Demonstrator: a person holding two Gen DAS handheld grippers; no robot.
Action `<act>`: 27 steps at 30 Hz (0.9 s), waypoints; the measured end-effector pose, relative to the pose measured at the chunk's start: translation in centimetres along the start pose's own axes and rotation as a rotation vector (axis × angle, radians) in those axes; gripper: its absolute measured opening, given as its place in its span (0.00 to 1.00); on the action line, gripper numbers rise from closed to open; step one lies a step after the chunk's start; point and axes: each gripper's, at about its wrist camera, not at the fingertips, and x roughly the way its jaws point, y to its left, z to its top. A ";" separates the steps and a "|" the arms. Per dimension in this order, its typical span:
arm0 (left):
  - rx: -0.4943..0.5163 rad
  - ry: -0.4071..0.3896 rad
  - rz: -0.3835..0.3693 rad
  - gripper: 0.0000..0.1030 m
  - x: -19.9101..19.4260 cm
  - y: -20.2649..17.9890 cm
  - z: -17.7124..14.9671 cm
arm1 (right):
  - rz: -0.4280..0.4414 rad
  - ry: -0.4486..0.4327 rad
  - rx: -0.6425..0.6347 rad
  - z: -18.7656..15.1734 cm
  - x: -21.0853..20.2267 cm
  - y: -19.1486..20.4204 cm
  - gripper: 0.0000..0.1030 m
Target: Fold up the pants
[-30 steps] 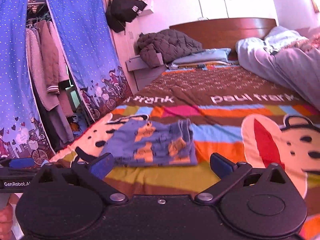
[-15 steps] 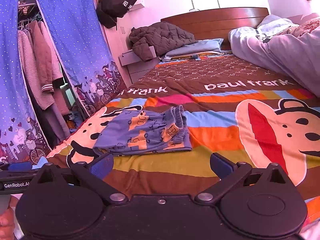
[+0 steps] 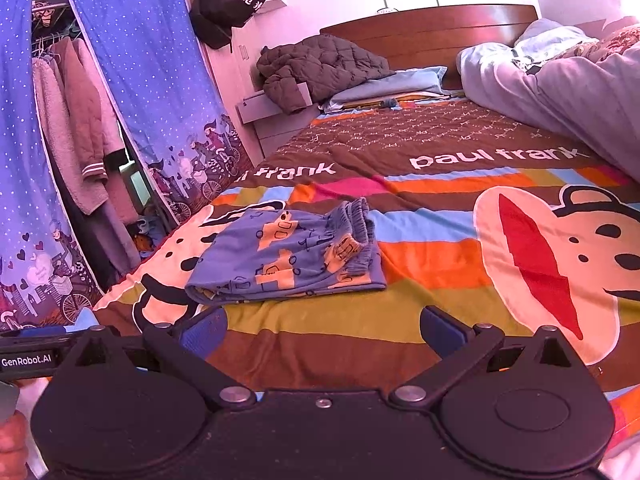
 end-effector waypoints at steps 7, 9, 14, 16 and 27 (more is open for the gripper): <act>0.012 0.006 0.017 1.00 0.1 -0.2 -0.2 | 0.002 -0.001 0.001 0.0 0.0 0.1 0.99; 0.009 0.010 0.015 1.00 0.1 -0.3 -0.2 | 0.006 -0.002 -0.002 0.1 -0.1 0.1 0.99; 0.012 0.017 0.016 1.00 0.1 -0.2 -0.3 | 0.009 0.000 -0.005 0.2 -0.2 0.1 0.99; 0.008 0.020 0.015 1.00 0.2 -0.2 -0.3 | 0.008 0.003 -0.004 0.2 -0.1 0.2 0.99; 0.021 0.010 0.011 1.00 0.2 -0.1 -0.3 | -0.006 0.010 -0.003 0.0 -0.1 -0.2 0.99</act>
